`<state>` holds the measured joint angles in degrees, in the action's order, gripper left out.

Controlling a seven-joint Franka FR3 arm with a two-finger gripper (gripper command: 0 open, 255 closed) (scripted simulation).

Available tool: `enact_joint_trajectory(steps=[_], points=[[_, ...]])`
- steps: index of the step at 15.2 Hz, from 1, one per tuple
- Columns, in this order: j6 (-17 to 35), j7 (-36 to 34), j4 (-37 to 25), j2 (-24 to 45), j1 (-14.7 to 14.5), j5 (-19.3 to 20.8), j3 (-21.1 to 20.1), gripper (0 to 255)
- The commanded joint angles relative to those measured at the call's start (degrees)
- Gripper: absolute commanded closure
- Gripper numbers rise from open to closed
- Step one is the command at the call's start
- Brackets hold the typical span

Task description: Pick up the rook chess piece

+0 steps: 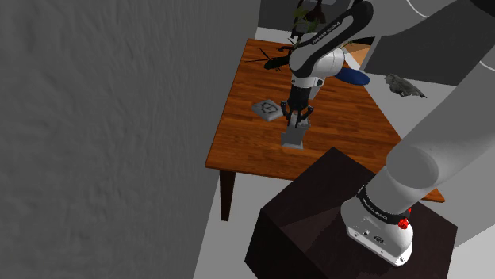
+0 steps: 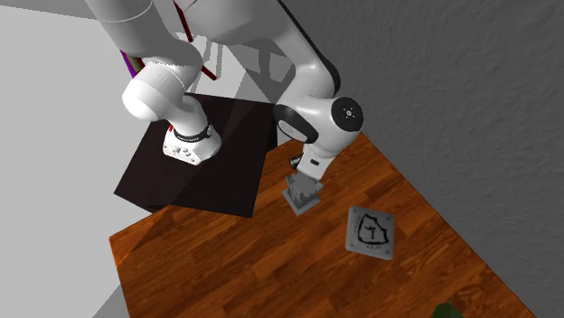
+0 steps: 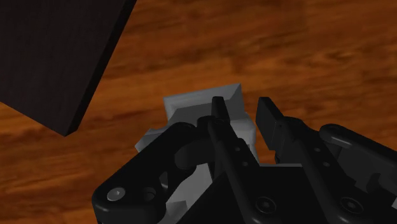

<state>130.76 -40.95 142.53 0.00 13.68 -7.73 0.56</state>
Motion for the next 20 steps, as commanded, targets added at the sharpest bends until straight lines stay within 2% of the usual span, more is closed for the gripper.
enact_joint_trajectory(steps=[1, 5, 20], points=[[0.0, 0.0, 0.0, 0.0, 0.0, 0.0, 0.0, 255], [0.0, 0.1, 0.2, -0.1, 0.1, 0.0, 0.1, 255], [-12.4, -1.5, -3.7, -8.7, 0.3, 1.3, 0.2, 255]])
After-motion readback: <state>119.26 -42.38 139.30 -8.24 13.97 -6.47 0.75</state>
